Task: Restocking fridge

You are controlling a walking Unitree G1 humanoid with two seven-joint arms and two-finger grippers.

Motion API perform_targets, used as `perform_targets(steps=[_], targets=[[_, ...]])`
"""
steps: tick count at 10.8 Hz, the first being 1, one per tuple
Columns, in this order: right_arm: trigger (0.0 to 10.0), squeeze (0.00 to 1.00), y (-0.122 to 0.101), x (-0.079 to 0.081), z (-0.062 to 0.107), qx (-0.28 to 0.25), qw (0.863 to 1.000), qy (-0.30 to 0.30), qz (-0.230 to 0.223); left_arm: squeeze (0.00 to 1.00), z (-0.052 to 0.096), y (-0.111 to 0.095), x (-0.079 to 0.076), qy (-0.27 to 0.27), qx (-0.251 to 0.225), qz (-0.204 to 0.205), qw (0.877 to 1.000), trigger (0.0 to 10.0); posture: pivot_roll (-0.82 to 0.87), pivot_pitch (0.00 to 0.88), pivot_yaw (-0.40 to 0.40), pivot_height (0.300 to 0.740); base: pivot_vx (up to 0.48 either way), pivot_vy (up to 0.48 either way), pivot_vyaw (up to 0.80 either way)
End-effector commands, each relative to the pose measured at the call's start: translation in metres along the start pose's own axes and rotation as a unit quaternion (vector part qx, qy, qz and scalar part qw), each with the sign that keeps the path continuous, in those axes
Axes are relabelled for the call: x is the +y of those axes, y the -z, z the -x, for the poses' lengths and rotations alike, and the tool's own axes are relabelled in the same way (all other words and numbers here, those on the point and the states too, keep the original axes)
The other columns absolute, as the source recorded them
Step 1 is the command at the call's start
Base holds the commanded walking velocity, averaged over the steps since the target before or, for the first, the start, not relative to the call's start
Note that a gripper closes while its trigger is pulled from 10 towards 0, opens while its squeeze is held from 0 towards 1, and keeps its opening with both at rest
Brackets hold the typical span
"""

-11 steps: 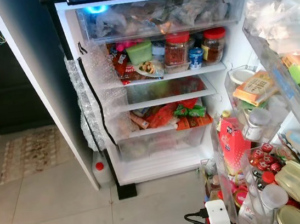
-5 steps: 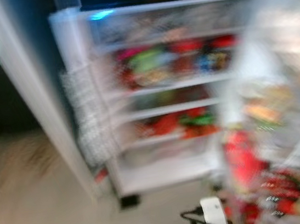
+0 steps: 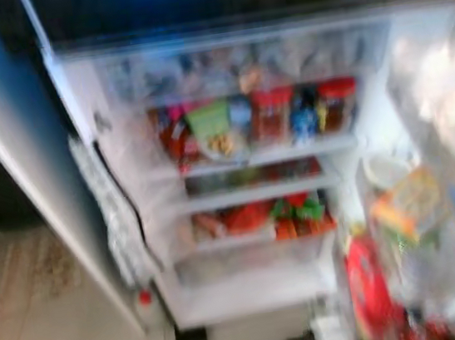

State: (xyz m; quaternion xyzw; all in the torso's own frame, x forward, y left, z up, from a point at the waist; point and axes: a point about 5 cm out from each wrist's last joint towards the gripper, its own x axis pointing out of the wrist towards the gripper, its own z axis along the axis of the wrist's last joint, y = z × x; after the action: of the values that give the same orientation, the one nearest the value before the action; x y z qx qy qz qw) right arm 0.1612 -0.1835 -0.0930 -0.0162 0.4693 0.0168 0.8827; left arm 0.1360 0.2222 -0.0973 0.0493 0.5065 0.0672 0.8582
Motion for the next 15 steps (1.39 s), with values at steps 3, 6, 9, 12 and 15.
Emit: perform_targets(steps=[3,6,9,12,15], targets=[[10.0,0.0,-0.0086,-0.0053,-0.0011,-0.01,1.0,0.005,-0.004,0.0,0.0025,0.0108,0.0159,-0.025,0.019,-0.005,0.999,10.0,0.03,0.0,-0.044,0.74,0.223,0.0,0.0],[10.0,0.0,-0.0092,-0.0046,-0.0013,-0.01,1.0,-0.001,-0.003,0.0,0.0025,0.0104,0.0155,-0.025,0.016,0.0,1.0,10.0,0.03,0.0,-0.043,0.74,0.0,0.0,0.0],[10.0,0.0,-0.0099,-0.0035,-0.0015,-0.009,1.0,-0.009,-0.004,0.0,0.0025,0.0097,0.0157,-0.026,0.013,-0.001,1.0,10.0,0.03,0.0,-0.043,0.74,0.0,0.0,0.0],[10.0,0.0,-0.0105,-0.0028,-0.0017,-0.009,1.0,-0.014,0.001,0.0,0.0025,0.0096,0.0163,-0.027,0.014,-0.006,1.0,10.0,0.03,0.0,-0.042,0.74,0.0,0.0,0.0],[10.0,0.0,-0.0122,-0.0025,-0.0017,-0.014,1.0,-0.017,0.017,0.0,0.0023,0.009,0.0166,-0.028,0.015,-0.007,0.999,10.0,0.03,0.0,-0.042,0.74,0.0,0.0,0.32]])
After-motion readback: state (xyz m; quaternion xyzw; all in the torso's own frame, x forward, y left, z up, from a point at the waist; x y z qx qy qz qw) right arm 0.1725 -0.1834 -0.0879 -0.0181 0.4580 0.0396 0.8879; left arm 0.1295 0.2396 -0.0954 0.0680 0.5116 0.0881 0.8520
